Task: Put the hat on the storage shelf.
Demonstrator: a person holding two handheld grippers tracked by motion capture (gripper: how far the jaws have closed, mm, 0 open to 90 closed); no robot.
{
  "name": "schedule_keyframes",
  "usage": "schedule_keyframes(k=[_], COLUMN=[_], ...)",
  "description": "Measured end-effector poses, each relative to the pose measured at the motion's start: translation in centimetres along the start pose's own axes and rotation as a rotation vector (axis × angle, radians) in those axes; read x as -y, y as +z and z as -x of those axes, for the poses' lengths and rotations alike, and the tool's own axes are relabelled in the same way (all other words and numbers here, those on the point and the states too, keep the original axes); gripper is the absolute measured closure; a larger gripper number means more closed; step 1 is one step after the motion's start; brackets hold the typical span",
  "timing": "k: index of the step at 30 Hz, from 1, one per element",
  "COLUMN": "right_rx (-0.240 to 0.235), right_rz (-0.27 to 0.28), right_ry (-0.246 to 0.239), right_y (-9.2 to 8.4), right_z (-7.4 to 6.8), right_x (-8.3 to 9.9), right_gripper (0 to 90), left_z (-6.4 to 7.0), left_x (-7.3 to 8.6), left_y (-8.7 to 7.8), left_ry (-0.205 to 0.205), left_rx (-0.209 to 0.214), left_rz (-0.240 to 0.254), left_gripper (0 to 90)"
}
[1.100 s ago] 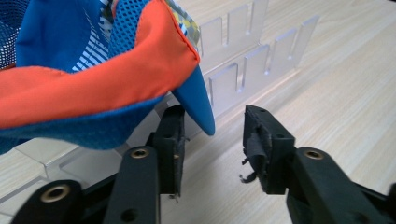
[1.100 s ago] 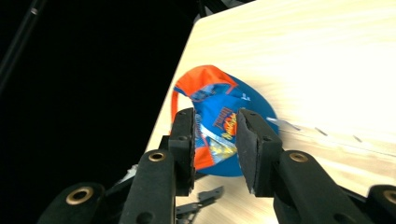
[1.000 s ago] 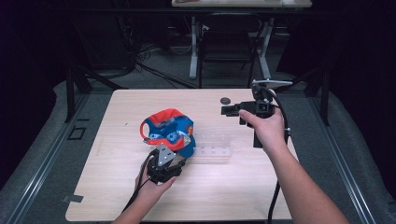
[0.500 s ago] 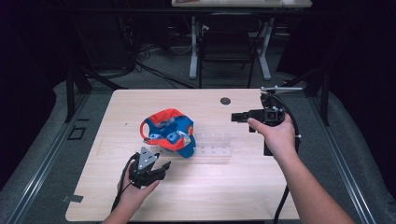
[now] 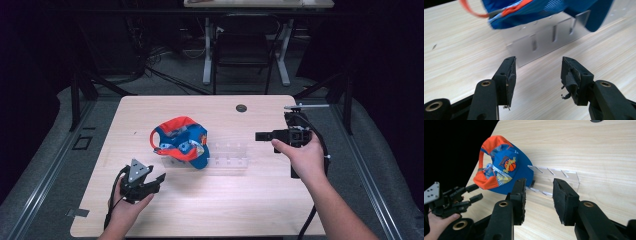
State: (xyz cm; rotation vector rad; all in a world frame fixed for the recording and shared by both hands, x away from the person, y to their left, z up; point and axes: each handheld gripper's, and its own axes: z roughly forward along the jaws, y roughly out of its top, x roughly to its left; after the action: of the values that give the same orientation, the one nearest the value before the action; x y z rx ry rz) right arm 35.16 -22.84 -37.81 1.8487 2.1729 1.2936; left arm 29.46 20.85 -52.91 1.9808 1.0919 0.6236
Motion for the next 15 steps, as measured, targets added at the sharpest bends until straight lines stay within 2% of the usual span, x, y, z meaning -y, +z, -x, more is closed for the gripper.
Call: schedule_keyframes(k=[3,7,8,11,15], right_rx=[0.052,0.080,0.105,0.128,0.134], right_rz=[-0.005,0.000,-0.001,-0.006,-0.024], right_ry=[-0.030,-0.056,-0.078,-0.100,-0.105], right_y=[-0.2,-0.4,-0.5,-0.5,-0.3], right_z=[0.1,0.0,-0.2,-0.3,-0.2], right_x=[0.3,0.7,1.0,1.4,2.5], right_gripper=[62.3,61.5,61.3,61.2,61.0], left_z=[-0.6,-1.0,-1.2,-1.4,-1.8], left_x=[0.3,0.7,1.1,1.4,2.1], left_y=[-0.2,-0.4,-0.5,-0.7,-1.0], left_ry=[-0.010,-0.026,-0.030,-0.031,-0.043], left_rx=[-0.009,-0.015,-0.015,-0.016,-0.017], left_rz=[-0.008,-0.008,-0.014,-0.025,-0.029], left_gripper=[46.0,45.9,45.9,45.9,45.9])
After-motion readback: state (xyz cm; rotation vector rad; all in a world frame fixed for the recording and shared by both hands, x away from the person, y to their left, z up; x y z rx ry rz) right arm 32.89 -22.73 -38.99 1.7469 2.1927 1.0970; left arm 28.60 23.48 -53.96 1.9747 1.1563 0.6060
